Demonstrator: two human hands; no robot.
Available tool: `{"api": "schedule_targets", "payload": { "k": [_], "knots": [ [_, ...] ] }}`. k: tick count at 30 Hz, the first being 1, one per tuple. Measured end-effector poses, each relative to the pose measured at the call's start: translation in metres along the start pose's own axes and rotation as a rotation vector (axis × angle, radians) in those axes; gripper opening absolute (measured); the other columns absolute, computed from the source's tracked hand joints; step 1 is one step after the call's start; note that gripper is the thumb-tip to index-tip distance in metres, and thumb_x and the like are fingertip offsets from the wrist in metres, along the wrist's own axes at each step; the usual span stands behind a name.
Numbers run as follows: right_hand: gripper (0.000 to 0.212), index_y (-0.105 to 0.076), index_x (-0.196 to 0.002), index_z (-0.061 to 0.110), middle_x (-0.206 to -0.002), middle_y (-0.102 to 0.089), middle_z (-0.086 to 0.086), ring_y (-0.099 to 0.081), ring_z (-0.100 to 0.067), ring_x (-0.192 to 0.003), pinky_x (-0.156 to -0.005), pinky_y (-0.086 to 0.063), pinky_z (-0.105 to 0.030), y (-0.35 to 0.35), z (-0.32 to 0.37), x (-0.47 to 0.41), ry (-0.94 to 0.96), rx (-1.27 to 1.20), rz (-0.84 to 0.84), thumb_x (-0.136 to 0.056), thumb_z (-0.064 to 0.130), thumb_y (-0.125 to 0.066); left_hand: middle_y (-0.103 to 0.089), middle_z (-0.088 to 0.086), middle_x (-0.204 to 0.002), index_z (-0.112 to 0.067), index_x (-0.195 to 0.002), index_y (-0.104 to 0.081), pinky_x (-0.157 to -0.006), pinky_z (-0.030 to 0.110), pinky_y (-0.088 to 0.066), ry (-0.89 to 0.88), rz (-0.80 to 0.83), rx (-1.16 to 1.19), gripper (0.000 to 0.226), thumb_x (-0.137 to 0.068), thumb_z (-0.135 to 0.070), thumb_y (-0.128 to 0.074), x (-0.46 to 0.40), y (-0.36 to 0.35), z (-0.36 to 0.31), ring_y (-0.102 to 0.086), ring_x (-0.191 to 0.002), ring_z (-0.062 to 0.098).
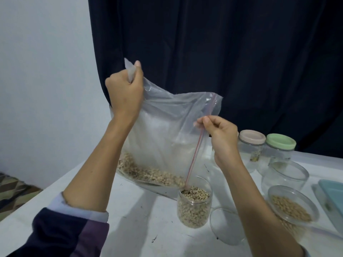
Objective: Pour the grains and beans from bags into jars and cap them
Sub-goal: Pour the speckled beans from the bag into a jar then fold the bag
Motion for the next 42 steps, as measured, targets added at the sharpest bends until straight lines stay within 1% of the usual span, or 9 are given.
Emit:
{"api": "schedule_targets", "payload": {
  "k": [4,7,11,20,23,29,34,39,42],
  "knots": [
    [0.026,-0.068,-0.075,0.018,-0.076,-0.070,0.004,-0.063,0.003,-0.073,-0.071,-0.046,-0.006,0.003,0.000,0.000,-0.026,-0.020,-0.062,-0.094,0.006,-0.055,-0.026,-0.012,-0.032,-0.020,-0.047,-0.017,-0.043,0.014,-0.015,0.025,-0.018,0.005,0.059,-0.095,-0.020,-0.051,-0.002,0.003,0.002,-0.021,-0.036,0.005],
    [0.027,-0.068,-0.075,0.018,-0.074,-0.069,0.007,-0.062,0.006,-0.069,-0.067,-0.044,-0.002,-0.001,0.000,0.000,-0.042,0.004,-0.024,-0.095,0.006,-0.054,-0.027,-0.012,-0.032,-0.020,-0.047,-0.018,-0.043,0.014,-0.017,0.015,0.005,0.004,0.059,-0.095,-0.020,-0.052,-0.001,0.001,0.001,-0.023,-0.035,0.006],
    [0.028,-0.067,-0.074,0.018,-0.076,-0.069,0.003,-0.063,-0.006,-0.078,-0.071,-0.047,-0.006,0.004,-0.001,0.000,-0.042,-0.013,-0.070,-0.095,0.006,-0.053,-0.027,-0.012,-0.032,-0.020,-0.047,-0.017,-0.043,0.015,-0.016,0.023,-0.001,-0.003,0.059,-0.095,-0.021,-0.052,-0.002,0.001,0.002,-0.023,-0.035,0.006],
    [0.026,-0.067,-0.076,0.018,-0.074,-0.069,0.005,-0.063,0.002,-0.072,-0.069,-0.047,-0.006,0.002,0.001,-0.001,-0.044,-0.011,-0.046,-0.095,0.006,-0.053,-0.025,-0.012,-0.032,-0.020,-0.048,-0.017,-0.044,0.015,-0.015,0.054,-0.030,0.002,0.059,-0.095,-0.022,-0.052,-0.003,0.006,0.007,-0.021,-0.036,0.006],
    [0.027,-0.067,-0.074,0.018,-0.075,-0.068,0.005,-0.062,-0.002,-0.074,-0.070,-0.047,-0.008,0.004,0.000,0.000,-0.040,0.001,-0.082,-0.095,0.006,-0.053,-0.026,-0.011,-0.032,-0.020,-0.048,-0.017,-0.044,0.016,-0.016,0.051,-0.022,0.004,0.059,-0.095,-0.021,-0.052,-0.003,0.006,0.007,-0.022,-0.036,0.006],
    [0.027,-0.067,-0.076,0.017,-0.077,-0.068,0.004,-0.062,-0.005,-0.078,-0.070,-0.046,-0.004,-0.005,0.000,0.003,-0.036,0.033,-0.022,-0.096,0.007,-0.052,-0.027,-0.013,-0.032,-0.019,-0.047,-0.018,-0.043,0.014,-0.017,0.020,0.033,-0.024,0.059,-0.095,-0.022,-0.052,0.003,0.000,0.008,-0.023,-0.035,0.005],
    [0.026,-0.067,-0.076,0.017,-0.077,-0.069,0.003,-0.062,-0.003,-0.074,-0.068,-0.046,-0.006,0.000,0.001,0.001,-0.046,-0.006,-0.066,-0.095,0.006,-0.053,-0.026,-0.013,-0.032,-0.019,-0.048,-0.018,-0.044,0.013,-0.016,0.094,-0.048,0.011,0.059,-0.096,-0.022,-0.052,-0.002,0.015,0.017,-0.022,-0.036,0.005],
    [0.028,-0.068,-0.073,0.019,-0.076,-0.069,0.005,-0.061,0.002,-0.072,-0.071,-0.047,-0.007,-0.020,-0.001,0.006,-0.017,0.077,0.007,-0.095,0.007,-0.054,-0.028,-0.012,-0.032,-0.020,-0.046,-0.019,-0.044,0.014,-0.017,0.045,0.033,-0.011,0.060,-0.095,-0.022,-0.053,0.008,-0.001,0.011,-0.024,-0.035,0.006],
    [0.028,-0.067,-0.073,0.019,-0.078,-0.070,0.002,-0.063,-0.003,-0.076,-0.073,-0.048,-0.008,-0.014,0.003,0.002,-0.011,0.058,-0.023,-0.095,0.007,-0.054,-0.027,-0.014,-0.032,-0.019,-0.047,-0.020,-0.043,0.013,-0.017,0.088,-0.011,0.009,0.059,-0.096,-0.021,-0.053,0.001,0.012,0.018,-0.023,-0.035,0.004]
  ]
}}
Point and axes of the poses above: each hand's wrist, its own x-axis away from the middle knuckle, its own y-axis out of the back of the hand, z = x × y, the point moved 9 cm from there along -x, towards the middle knuckle
